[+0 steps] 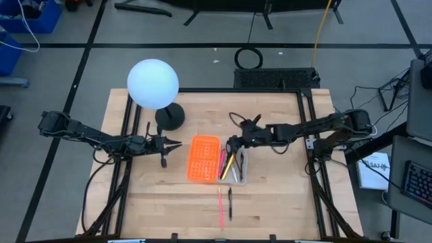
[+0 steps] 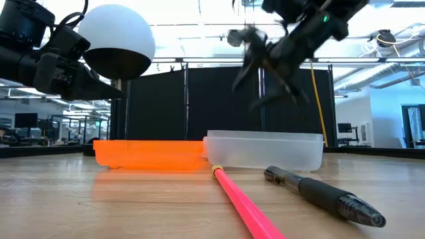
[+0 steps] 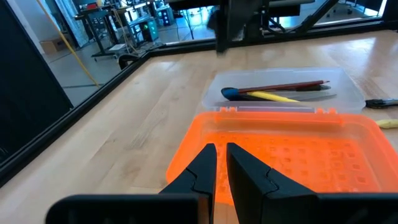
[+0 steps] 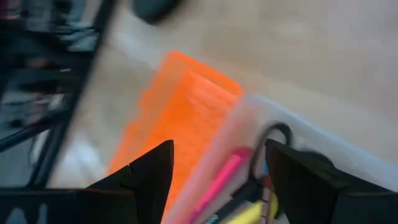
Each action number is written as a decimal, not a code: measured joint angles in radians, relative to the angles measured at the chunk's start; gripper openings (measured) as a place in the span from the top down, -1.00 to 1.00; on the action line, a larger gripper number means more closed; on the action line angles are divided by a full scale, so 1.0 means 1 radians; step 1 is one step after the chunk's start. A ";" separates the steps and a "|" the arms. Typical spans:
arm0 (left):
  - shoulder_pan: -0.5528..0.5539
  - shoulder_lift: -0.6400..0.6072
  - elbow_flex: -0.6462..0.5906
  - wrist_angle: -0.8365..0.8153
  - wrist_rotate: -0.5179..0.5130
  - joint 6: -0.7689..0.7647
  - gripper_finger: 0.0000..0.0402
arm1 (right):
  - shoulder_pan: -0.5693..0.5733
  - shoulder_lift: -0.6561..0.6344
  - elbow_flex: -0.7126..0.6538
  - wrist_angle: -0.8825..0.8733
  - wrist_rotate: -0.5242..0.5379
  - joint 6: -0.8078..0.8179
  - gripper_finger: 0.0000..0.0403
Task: Pick & place school supplies into a supply box
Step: Put the pink pencil into the orange supply box
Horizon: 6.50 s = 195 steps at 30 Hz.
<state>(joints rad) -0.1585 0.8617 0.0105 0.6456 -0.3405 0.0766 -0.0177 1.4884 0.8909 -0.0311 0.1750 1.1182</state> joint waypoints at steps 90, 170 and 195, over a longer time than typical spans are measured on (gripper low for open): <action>-0.117 0.002 0.000 -0.206 0.018 -0.410 0.77 | 0.137 -0.982 -0.877 0.746 0.031 -1.183 1.00; -0.277 1.377 1.906 -1.334 0.086 0.280 0.77 | 0.137 -0.895 -0.877 0.818 -0.177 -1.108 1.00; -0.340 1.377 1.906 -1.515 0.150 0.906 0.77 | 0.137 -0.894 -0.877 0.932 -0.180 -1.051 1.00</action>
<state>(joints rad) -0.4983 2.2391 1.9167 -0.8694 -0.1906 0.9829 0.1196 0.5941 0.0139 0.9009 -0.0053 0.0669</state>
